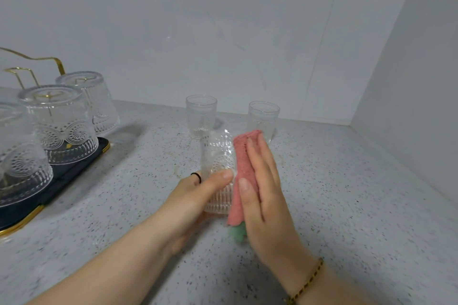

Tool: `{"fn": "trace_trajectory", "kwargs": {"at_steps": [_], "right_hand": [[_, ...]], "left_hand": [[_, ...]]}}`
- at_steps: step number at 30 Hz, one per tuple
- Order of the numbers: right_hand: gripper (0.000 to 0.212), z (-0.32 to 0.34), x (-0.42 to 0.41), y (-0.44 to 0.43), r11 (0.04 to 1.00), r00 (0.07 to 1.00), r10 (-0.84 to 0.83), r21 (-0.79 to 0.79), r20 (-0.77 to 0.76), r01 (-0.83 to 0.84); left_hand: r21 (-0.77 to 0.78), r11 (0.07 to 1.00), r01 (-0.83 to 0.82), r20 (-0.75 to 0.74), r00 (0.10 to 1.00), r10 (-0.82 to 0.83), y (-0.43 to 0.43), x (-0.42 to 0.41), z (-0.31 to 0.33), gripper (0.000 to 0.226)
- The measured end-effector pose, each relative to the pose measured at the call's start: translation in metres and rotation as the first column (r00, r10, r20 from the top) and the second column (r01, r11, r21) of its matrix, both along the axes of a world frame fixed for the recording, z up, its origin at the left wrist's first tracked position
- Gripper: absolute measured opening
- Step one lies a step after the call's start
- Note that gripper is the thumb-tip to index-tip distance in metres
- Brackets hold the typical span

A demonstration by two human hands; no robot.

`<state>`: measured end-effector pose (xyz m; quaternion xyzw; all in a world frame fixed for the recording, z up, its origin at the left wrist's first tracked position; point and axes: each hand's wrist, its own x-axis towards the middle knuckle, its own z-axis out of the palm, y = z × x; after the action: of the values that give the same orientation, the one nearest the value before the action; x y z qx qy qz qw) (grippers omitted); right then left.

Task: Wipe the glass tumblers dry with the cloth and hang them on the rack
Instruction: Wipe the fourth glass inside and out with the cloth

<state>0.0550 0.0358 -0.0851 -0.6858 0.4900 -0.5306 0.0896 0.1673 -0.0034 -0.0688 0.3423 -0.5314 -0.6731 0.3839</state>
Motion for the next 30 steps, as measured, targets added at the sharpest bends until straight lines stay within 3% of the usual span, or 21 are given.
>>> {"fn": "trace_trajectory", "kwargs": {"at_steps": [4, 6, 8, 10, 12, 15, 17, 20, 23, 25, 29, 30], "right_hand": [[0.038, 0.011, -0.010, 0.001, 1.000, 0.996, 0.004, -0.013, 0.091, -0.003], [0.034, 0.015, -0.012, 0.003, 0.994, 0.966, 0.068, 0.065, 0.251, -0.087], [0.035, 0.014, -0.013, 0.004, 0.969, 0.920, 0.108, 0.166, 0.376, -0.182], [0.043, 0.009, -0.009, 0.005, 0.958, 0.933, 0.094, 0.222, 0.347, -0.179], [0.050, 0.001, -0.001, 0.004, 0.975, 0.974, 0.049, 0.201, 0.223, -0.095], [0.045, 0.001, 0.004, 0.002, 0.995, 0.998, 0.032, 0.090, 0.059, -0.037], [0.043, 0.010, -0.003, 0.002, 0.995, 0.997, 0.051, 0.084, 0.058, -0.056], [0.039, 0.023, -0.011, 0.006, 0.968, 0.934, 0.116, 0.172, 0.337, -0.182], [0.041, 0.020, -0.010, 0.011, 0.937, 0.886, 0.135, 0.234, 0.443, -0.259], [0.049, 0.017, -0.006, 0.011, 0.931, 0.876, 0.131, 0.246, 0.465, -0.270], [0.052, 0.010, -0.005, 0.007, 0.955, 0.874, 0.082, 0.213, 0.479, -0.206], [0.052, 0.008, -0.005, 0.007, 0.960, 0.884, 0.062, 0.215, 0.463, -0.180]], "left_hand": [[-0.001, 1.000, 0.010, 0.017, 1.000, -0.009, 0.002, -0.003, -0.006, 0.079], [0.021, 1.000, 0.014, -0.018, 1.000, -0.014, 0.002, -0.003, -0.006, 0.073], [0.032, 0.999, 0.032, -0.066, 0.997, -0.029, 0.003, -0.002, -0.003, 0.052], [0.043, 0.999, 0.028, -0.117, 0.993, -0.023, 0.002, -0.002, -0.001, 0.043], [0.059, 0.998, 0.007, -0.167, 0.986, 0.003, 0.000, -0.002, 0.000, 0.042], [0.045, 0.999, 0.007, -0.111, 0.994, -0.002, -0.002, -0.001, 0.000, 0.040], [0.023, 0.999, 0.029, -0.075, 0.997, -0.027, -0.001, -0.002, -0.003, 0.041], [0.000, 0.999, 0.042, -0.059, 0.997, -0.042, -0.002, -0.003, -0.008, 0.050], [0.002, 0.999, 0.044, -0.150, 0.988, -0.043, -0.001, -0.001, -0.005, 0.043], [0.025, 1.000, 0.001, -0.188, 0.982, 0.003, -0.001, -0.001, -0.002, 0.052], [0.045, 0.999, -0.010, -0.073, 0.997, 0.014, 0.000, -0.002, -0.004, 0.103], [0.047, 0.999, 0.004, -0.069, 0.998, -0.001, 0.000, -0.003, -0.003, 0.107]]}}
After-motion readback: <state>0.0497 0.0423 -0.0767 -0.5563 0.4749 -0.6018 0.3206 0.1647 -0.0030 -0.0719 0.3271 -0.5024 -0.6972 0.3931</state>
